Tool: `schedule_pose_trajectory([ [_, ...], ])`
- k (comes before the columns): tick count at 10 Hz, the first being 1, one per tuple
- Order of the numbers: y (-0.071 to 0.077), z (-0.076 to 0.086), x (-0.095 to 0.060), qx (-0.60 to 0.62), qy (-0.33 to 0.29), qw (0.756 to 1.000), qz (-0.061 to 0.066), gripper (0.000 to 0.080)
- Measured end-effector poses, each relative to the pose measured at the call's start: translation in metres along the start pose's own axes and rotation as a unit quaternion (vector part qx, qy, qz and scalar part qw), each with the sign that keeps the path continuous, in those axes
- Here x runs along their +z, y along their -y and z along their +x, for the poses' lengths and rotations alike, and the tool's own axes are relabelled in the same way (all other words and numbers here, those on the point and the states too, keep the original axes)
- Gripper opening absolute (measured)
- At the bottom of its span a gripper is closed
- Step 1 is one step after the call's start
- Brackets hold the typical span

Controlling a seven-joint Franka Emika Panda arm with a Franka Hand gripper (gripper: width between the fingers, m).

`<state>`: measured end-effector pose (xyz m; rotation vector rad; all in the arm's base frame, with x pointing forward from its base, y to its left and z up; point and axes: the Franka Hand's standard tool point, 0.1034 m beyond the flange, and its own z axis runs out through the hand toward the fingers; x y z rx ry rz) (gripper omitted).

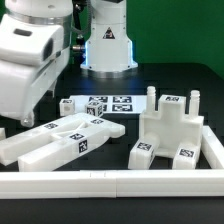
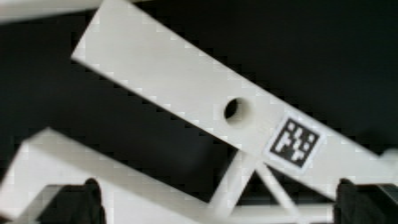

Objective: Assemble chair

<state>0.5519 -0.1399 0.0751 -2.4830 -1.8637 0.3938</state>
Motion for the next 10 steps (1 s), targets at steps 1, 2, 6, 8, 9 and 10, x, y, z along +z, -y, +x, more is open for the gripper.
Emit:
schedule_pose_trajectory([
  [1,0.001,0.0,0.004,0.069,-0.006,0.997,0.022,0.0649],
  [2,-0.003,-0.002,0.008,0.086,-0.016,0.996,0.005,0.0649],
  [6,-0.003,0.003,0.008,0.283,-0.018,0.959,0.009,0.0649],
  [8,-0.008,0.011,0.003,0.453,-0.04,0.89,0.017,0.0649],
  [9,-0.009,0.014,0.004,0.527,-0.054,0.848,0.035,0.0649],
  [10,-0.014,0.012,0.002,0.565,-0.062,0.821,0.051,0.0649],
])
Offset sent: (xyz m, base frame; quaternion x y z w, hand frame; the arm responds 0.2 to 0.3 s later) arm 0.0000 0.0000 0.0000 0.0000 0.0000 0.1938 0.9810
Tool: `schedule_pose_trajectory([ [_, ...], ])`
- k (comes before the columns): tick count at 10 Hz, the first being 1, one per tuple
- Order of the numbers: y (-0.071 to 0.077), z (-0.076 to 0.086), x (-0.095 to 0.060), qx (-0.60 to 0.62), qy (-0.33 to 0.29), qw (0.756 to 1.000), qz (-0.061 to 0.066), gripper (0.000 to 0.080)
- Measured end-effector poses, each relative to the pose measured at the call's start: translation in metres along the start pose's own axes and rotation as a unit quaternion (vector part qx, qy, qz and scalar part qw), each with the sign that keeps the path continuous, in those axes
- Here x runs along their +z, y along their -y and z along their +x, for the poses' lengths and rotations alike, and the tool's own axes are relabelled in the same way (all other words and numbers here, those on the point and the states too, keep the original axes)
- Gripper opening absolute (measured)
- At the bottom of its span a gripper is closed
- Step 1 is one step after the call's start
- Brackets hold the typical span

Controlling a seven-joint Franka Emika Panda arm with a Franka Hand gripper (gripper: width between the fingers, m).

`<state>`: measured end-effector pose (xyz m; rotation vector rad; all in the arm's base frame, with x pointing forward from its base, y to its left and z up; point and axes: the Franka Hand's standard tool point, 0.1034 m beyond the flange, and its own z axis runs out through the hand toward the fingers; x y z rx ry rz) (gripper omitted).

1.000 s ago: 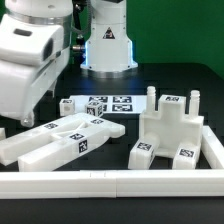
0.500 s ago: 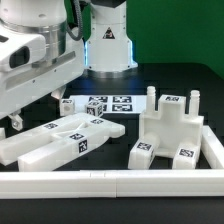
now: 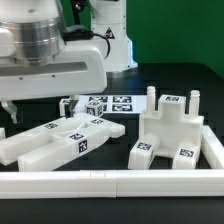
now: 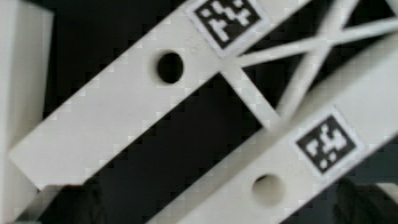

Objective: Assemble chair

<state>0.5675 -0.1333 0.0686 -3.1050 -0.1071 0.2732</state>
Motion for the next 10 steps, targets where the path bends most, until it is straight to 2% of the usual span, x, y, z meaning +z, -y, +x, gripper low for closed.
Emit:
schedule_pose_trajectory([
  [2,0.004,0.002,0.001,0.051,-0.003,0.999,0.0,0.0649],
  [4,0.006,0.003,0.002,0.152,-0.003,0.988,0.001,0.0649],
  [5,0.01,0.008,0.004,0.23,0.001,0.973,0.0,0.0649],
  [6,0.013,0.017,0.011,0.321,-0.016,0.947,0.005,0.0649],
  [8,0.026,0.022,0.027,0.433,-0.057,0.9,0.005,0.0649],
  [10,0.029,0.021,0.027,0.461,-0.052,0.886,0.013,0.0649],
])
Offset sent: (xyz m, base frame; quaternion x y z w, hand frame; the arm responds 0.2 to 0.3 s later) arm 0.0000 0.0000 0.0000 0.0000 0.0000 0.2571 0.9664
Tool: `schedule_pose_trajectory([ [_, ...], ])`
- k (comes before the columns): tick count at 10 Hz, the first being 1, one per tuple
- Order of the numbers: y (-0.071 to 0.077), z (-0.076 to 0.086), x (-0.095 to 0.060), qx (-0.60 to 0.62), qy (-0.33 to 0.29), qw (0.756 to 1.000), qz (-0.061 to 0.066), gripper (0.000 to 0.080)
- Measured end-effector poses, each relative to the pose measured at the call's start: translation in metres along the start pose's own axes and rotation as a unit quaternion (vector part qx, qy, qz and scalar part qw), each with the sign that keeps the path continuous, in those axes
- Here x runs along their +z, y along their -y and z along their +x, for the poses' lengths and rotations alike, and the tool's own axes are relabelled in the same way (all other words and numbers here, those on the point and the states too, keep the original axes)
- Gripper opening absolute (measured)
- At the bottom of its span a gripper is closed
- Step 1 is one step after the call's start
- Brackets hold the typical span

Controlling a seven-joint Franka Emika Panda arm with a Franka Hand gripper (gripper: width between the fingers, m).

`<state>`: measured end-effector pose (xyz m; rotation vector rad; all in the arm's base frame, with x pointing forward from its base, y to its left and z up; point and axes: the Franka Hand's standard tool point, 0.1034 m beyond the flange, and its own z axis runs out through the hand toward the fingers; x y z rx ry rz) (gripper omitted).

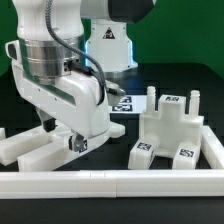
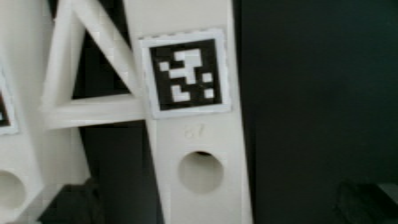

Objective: Assemble chair

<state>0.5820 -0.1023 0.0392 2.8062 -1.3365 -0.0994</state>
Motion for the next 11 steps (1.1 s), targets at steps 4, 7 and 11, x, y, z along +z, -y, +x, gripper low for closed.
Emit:
schedule_pose_trajectory([
  [4,0.003,-0.003,0.026,-0.026,-0.016,1.0,-0.002,0.0649],
  [7,0.014,-0.008,0.034,-0.044,-0.037,0.998,0.008,0.0649],
  [11,0.016,-0.012,0.036,-0.05,-0.046,0.998,0.014,0.0518],
])
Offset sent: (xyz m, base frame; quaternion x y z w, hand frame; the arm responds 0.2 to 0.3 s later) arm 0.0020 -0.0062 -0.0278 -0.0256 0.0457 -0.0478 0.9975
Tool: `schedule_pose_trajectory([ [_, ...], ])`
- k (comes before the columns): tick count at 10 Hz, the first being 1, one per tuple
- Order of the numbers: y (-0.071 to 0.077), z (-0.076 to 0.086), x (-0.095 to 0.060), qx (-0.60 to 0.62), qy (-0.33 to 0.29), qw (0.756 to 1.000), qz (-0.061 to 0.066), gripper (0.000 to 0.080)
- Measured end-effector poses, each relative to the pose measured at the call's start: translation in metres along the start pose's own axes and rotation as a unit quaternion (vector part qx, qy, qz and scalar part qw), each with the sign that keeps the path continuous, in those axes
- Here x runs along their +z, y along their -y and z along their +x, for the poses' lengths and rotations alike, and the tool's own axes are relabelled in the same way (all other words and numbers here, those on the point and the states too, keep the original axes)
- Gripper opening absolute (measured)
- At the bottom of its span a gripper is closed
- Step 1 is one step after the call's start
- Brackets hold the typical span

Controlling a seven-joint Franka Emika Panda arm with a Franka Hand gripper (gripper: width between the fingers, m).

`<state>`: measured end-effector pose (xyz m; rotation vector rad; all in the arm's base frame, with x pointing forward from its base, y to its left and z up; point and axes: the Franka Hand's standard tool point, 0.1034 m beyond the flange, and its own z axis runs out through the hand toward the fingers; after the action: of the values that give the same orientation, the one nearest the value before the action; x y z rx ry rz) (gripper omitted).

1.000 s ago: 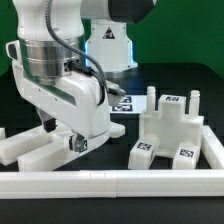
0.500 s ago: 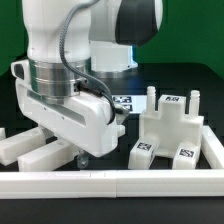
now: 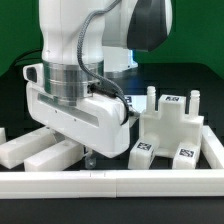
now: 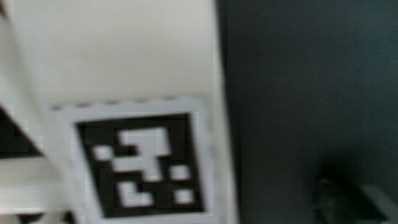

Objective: Assemble chair

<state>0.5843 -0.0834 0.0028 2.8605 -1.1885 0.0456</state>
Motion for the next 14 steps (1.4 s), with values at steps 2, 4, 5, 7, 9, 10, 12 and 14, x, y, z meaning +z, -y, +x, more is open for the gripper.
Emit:
schedule_pose_trajectory([
  [2,0.0,0.0,0.0,-0.002,-0.001,1.0,0.001,0.028],
  [4,-0.011,0.005,-0.011,-0.038,-0.002,0.999,0.006,0.0281],
  [5,-0.021,0.008,-0.022,-0.052,-0.002,0.999,0.011,0.0281],
  [7,-0.026,0.003,-0.059,-0.072,0.004,0.997,0.024,0.0281],
  [9,-0.005,0.002,-0.109,-0.097,-0.011,0.994,0.051,0.0281],
  [10,0.006,-0.002,-0.127,-0.108,-0.013,0.992,0.057,0.0281],
  [12,0.017,-0.007,-0.133,-0.124,-0.019,0.99,0.062,0.0282],
  [14,0.017,-0.007,-0.13,-0.124,-0.017,0.99,0.061,0.0282],
])
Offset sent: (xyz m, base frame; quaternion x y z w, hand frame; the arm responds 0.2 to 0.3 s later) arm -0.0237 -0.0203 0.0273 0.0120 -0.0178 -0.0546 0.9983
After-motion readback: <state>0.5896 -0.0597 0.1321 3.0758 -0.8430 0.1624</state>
